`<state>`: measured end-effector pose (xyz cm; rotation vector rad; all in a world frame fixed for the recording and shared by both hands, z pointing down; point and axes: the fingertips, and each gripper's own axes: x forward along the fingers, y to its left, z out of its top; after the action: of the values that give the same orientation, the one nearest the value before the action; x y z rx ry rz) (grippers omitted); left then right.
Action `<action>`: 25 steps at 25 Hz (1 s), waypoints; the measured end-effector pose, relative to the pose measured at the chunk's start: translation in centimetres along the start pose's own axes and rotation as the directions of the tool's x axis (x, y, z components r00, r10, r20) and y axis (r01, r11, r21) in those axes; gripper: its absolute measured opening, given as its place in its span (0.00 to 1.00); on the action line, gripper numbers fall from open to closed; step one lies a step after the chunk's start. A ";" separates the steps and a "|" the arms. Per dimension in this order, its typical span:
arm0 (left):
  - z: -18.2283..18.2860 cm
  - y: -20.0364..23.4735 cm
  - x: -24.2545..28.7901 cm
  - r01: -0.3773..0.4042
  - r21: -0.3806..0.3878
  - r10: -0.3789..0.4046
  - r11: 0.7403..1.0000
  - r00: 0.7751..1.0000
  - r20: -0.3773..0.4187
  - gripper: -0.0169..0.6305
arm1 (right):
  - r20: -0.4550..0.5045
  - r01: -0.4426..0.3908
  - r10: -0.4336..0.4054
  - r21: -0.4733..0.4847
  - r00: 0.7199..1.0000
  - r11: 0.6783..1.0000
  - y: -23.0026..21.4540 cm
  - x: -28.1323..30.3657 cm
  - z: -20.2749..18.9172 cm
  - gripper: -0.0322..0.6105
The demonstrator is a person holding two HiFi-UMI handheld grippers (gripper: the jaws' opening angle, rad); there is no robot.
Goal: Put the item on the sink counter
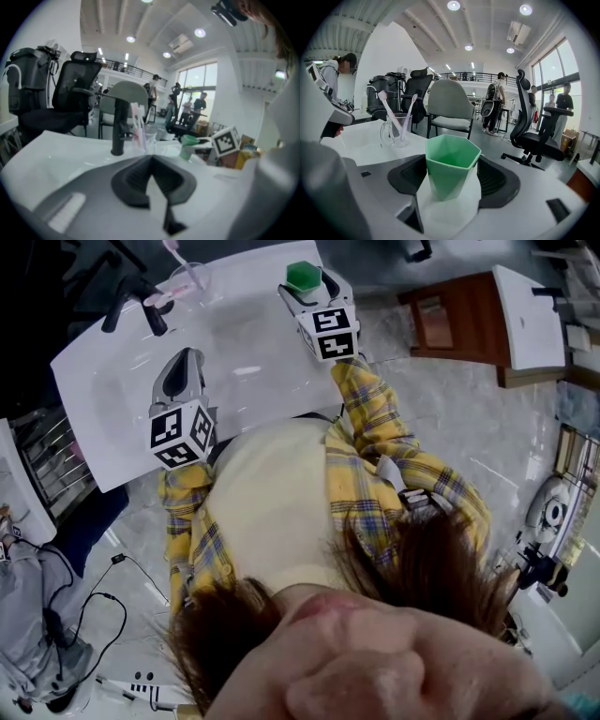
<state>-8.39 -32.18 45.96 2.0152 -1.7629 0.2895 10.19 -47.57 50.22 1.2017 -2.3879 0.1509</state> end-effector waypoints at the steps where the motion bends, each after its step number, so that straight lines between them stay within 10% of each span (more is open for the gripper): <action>1: 0.0 0.1 0.0 0.001 0.000 -0.001 1.000 1.000 0.001 0.04 | -0.002 0.001 -0.001 -0.003 1.000 1.000 0.0 0.1 0.0 0.51; 25: 0.0 0.4 -0.3 0.104 0.032 -0.104 0.994 0.995 0.002 0.04 | 0.025 0.114 -0.116 0.048 0.993 0.992 0.7 -3.3 0.1 0.53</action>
<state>-8.88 -31.93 45.88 2.1230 -1.6584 0.2824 11.30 -44.76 48.70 1.3678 -2.3431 0.1551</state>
